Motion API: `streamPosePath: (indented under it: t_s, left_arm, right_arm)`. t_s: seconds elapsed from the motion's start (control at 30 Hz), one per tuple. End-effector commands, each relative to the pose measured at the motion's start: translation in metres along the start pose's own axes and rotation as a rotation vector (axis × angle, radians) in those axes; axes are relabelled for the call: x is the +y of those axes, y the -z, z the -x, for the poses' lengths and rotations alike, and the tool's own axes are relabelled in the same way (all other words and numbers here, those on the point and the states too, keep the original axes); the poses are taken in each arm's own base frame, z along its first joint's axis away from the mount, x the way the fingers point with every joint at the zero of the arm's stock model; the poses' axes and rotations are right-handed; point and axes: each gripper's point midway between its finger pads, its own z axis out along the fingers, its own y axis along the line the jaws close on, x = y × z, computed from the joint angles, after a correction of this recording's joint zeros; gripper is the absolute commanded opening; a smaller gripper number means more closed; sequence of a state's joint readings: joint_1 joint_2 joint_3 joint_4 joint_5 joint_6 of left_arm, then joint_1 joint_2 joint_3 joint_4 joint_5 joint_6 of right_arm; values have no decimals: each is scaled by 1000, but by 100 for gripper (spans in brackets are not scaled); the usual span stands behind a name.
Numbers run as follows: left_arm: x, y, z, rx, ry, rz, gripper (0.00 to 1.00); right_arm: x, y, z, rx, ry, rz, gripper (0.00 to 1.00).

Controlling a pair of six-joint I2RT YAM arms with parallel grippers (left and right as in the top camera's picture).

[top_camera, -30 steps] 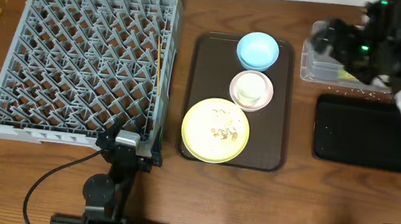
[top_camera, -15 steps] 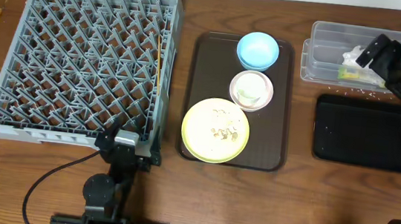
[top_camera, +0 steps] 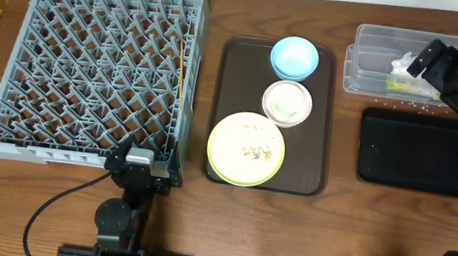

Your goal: Sort waste into correct bins and load items into the dishwasher

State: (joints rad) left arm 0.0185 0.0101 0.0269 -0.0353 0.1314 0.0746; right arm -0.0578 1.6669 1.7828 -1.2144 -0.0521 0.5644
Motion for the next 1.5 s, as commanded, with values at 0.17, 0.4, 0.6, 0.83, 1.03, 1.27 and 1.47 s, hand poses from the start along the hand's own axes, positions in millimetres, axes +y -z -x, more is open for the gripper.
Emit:
streamPosePath:
  t_s: [0.17, 0.4, 0.6, 0.83, 1.03, 1.27, 1.47]
  left_arm:
    - [-94, 28, 23, -20, 316, -591, 98]
    - [-104, 60, 103, -317, 254, -714, 98]
    - [-100, 61, 134, -267, 205, -665, 98]
    - [-77, 21, 129, 287, 132, -462, 98]
    - [-60, 3, 120, 855, 217, -347, 98]
    - [-105, -31, 136, 988, 442, -600, 98]
    - [-114, -40, 74, 1260, 219, -341, 98]
  right_arm:
    - [-1, 5, 2, -16, 12, -3, 99]
    - [-1, 5, 2, -17, 12, -3, 99]
    - [-1, 5, 2, -16, 12, -3, 99]
    - [-1, 5, 2, -16, 12, -3, 99]
    - [-1, 5, 2, -16, 12, -3, 99]
    - [-1, 5, 2, -16, 12, -3, 99]
    - [-1, 5, 2, -16, 12, -3, 99]
